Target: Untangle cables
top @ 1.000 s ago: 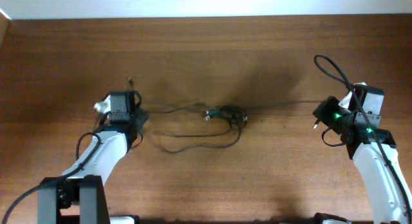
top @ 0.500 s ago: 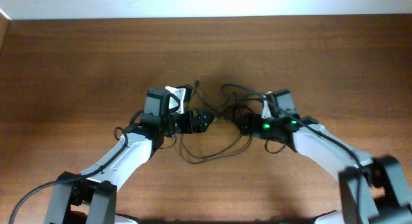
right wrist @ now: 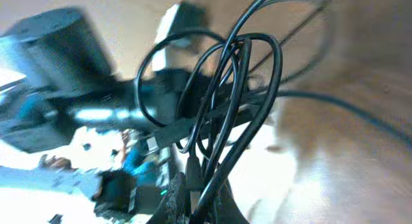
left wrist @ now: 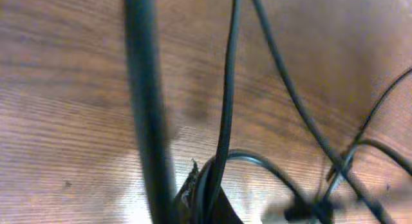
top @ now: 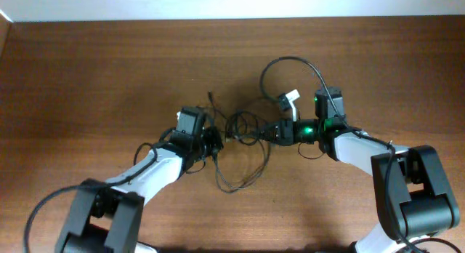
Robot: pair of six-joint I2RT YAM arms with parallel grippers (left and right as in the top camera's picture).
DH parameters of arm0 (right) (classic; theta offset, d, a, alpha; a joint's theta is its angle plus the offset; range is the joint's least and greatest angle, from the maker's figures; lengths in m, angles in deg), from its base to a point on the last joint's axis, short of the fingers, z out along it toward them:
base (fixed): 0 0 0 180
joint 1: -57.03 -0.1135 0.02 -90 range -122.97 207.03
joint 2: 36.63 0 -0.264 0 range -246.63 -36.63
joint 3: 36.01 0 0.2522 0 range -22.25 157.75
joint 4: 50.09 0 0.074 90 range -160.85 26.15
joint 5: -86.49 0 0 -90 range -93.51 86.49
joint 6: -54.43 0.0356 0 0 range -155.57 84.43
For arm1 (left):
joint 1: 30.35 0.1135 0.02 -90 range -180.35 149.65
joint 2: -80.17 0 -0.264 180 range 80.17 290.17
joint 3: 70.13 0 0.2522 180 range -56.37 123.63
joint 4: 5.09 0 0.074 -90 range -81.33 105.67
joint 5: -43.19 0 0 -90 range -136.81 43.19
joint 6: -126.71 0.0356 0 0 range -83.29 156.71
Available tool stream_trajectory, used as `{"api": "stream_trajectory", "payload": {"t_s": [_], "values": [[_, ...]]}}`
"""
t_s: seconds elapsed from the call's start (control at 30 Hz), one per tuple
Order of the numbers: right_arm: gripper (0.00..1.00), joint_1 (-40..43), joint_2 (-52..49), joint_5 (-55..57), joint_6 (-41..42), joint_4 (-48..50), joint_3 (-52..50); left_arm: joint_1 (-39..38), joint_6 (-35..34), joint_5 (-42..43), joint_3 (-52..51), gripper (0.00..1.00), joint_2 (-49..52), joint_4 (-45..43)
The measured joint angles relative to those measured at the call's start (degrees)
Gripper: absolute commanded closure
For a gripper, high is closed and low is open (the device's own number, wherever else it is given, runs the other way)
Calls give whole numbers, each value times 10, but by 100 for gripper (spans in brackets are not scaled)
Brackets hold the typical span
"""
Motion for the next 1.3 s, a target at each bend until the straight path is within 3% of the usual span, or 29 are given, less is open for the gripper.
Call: {"api": "stream_trajectory", "payload": {"t_s": [0.03,0.07,0.1,0.17,0.2,0.23,0.27,0.3,0.37,0.4,0.43,0.47,0.5,0.53,0.57,0.63,0.7,0.83,0.87,0.9,0.93,1.0,1.03,1.07,1.17,1.3], "values": [[96,0,0,-21,-2,0,0,-7,0,0,-1,21,17,-33],[96,0,0,-27,0,-7,0,-15,0,18,0,6,39,-59],[96,0,0,-29,3,-8,0,-19,12,36,3,1,40,-82],[96,2,3,-26,13,-16,0,-15,39,65,2,2,42,-116],[96,2,12,-13,17,-42,0,-9,49,76,1,16,43,-119],[96,2,17,-6,16,-57,0,0,56,87,-1,67,40,-119],[96,2,40,42,14,-116,4,13,60,97,-1,91,31,-118],[96,1,70,93,3,-184,2,41,64,107,-2,100,6,-114],[96,1,129,179,-19,-287,1,105,68,113,-2,100,-50,-102],[96,1,181,230,-35,-339,0,142,70,113,-2,82,-84,-82],[96,1,218,261,-42,-365,0,163,71,115,-1,57,-102,-70],[96,1,258,289,-50,-390,0,177,73,133,-2,24,-112,-60],[96,1,306,321,-48,-421,0,186,75,176,-2,19,-116,-67],[96,1,325,334,-38,-431,0,188,75,223,-3,29,-116,-84],[96,1,349,349,-20,-444,0,183,76,287,-3,47,-116,-104],[96,1,375,356,18,-445,0,149,78,369,-2,55,-119,-110],[96,1,388,349,50,-444,0,79,66,391,-2,60,-119,-96],[96,1,394,336,69,-445,0,-26,-4,328,-3,48,-119,-103],[96,1,394,326,73,-445,0,-53,-24,301,-2,34,-119,-116],[96,1,394,316,73,-445,0,-80,-42,269,-2,26,-119,-127],[96,1,394,308,73,-445,0,-92,-57,245,-2,27,-119,-128],[96,-3,394,294,73,-447,0,-130,-115,168,-2,64,-119,-130],[96,-9,394,290,74,-452,0,-144,-138,141,-2,96,-120,-130],[96,-13,394,288,73,-453,0,-150,-158,116,-2,100,-120,-131],[96,-29,394,293,73,-459,0,-158,-198,66,-2,100,-124,-133],[79,-40,394,373,70,-526,2,-148,-195,69,3,100,-129,-83]]}}
